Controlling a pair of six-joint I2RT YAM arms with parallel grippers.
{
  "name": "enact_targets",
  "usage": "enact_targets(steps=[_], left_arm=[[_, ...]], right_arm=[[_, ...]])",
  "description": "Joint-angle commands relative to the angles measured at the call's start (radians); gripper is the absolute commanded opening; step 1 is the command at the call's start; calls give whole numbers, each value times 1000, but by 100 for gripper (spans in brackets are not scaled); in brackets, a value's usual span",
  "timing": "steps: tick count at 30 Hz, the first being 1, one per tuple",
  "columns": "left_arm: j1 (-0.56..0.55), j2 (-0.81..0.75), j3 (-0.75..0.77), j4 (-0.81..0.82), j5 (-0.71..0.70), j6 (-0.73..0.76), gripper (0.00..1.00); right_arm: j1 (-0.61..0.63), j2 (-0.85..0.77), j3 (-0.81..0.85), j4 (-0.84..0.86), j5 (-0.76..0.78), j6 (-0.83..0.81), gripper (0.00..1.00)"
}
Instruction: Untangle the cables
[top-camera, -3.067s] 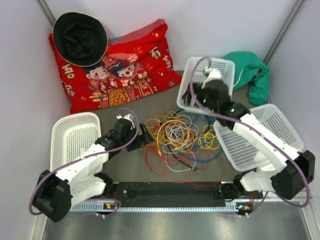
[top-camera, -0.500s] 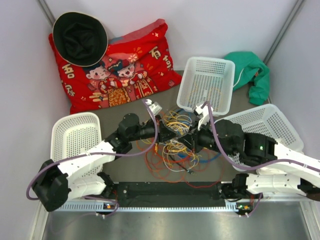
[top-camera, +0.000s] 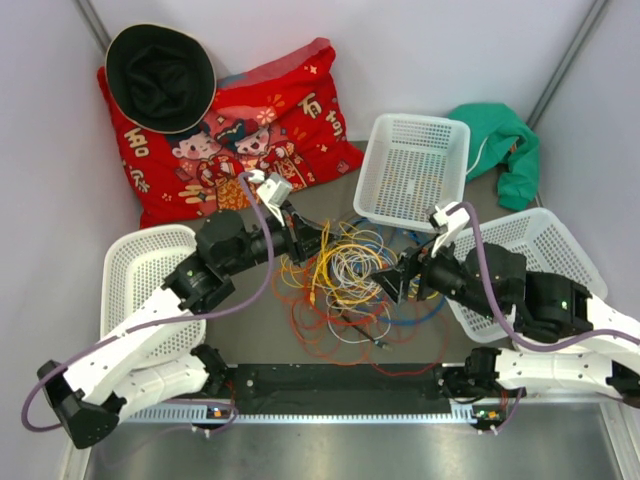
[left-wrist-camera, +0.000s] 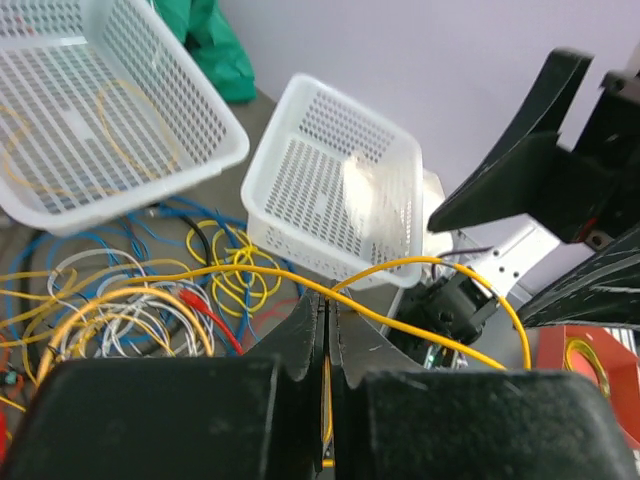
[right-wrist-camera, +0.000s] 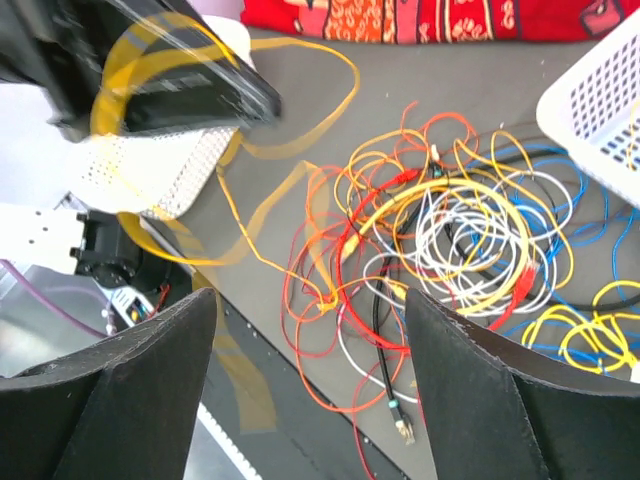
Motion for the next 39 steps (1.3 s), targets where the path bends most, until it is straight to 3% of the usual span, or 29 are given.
enact_targets(steps=[1,11,21,25,30,35,39], left_arm=[[0,-14,72,-92,-66,54,0],[0,8,64,-88,-55,34,0],[0,2,46,-85,-51,31,0],[0,-4,40,-74,-46,25,0],[0,-11,33,-77,-48,22,0],[0,-18,29,-138,-126,43,0],[3,-12,24,-245,-285,31,0]], right_arm=[[12,19,22,107,6,-41,74],[12,151,80,319,-196,-83,65],[12,215,76,386,-245,-71,54],[13,237,70,392,-245,-72,37],[10,252,64,388,-221,-74,0],[12,153,111,328,-118,-110,0],[12,57,186,242,9,-188,0]])
